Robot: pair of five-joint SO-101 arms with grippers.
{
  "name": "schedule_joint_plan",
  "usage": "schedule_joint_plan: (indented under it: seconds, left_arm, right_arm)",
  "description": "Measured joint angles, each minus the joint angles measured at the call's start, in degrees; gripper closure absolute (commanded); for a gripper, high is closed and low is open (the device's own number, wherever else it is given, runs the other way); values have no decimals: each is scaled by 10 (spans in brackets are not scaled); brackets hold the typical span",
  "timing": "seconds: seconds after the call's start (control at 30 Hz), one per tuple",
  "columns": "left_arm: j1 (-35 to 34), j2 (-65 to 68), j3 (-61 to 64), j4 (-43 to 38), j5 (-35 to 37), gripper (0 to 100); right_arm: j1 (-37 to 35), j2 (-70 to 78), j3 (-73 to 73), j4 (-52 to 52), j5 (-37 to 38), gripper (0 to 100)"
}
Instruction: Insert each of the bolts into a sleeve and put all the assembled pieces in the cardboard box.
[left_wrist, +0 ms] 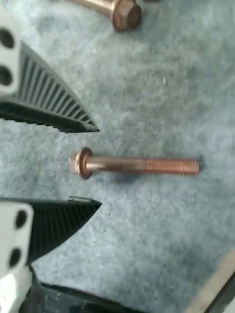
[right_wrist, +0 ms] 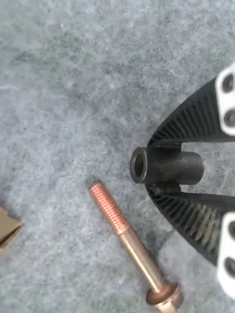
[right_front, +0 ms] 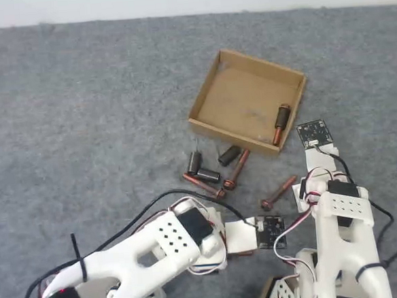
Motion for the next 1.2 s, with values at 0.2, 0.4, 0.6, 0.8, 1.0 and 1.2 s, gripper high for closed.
schedule_joint_plan:
  seconds: [0.2, 0.4, 0.6, 0.8, 1.0, 1.2]
  left_arm:
    - [1, 67, 4, -30, -1, 840]
    - [3, 229, -79, -18, 11, 896]
    - [7, 251, -98, -5, 19, 958]
    - [5, 181, -55, -6, 19, 958]
    - [4, 49, -23, 11, 25, 956]
    - [-67, -47, -8, 42, 1, 931]
  right_arm:
    - [0, 0, 0, 0, 0, 992]
    - [0, 0, 4, -2, 0, 992]
    - [0, 0, 9, -3, 0, 992]
    - [0, 0, 9, -3, 0, 992]
    - [0, 0, 9, -3, 0, 992]
    - [0, 0, 9, -3, 0, 992]
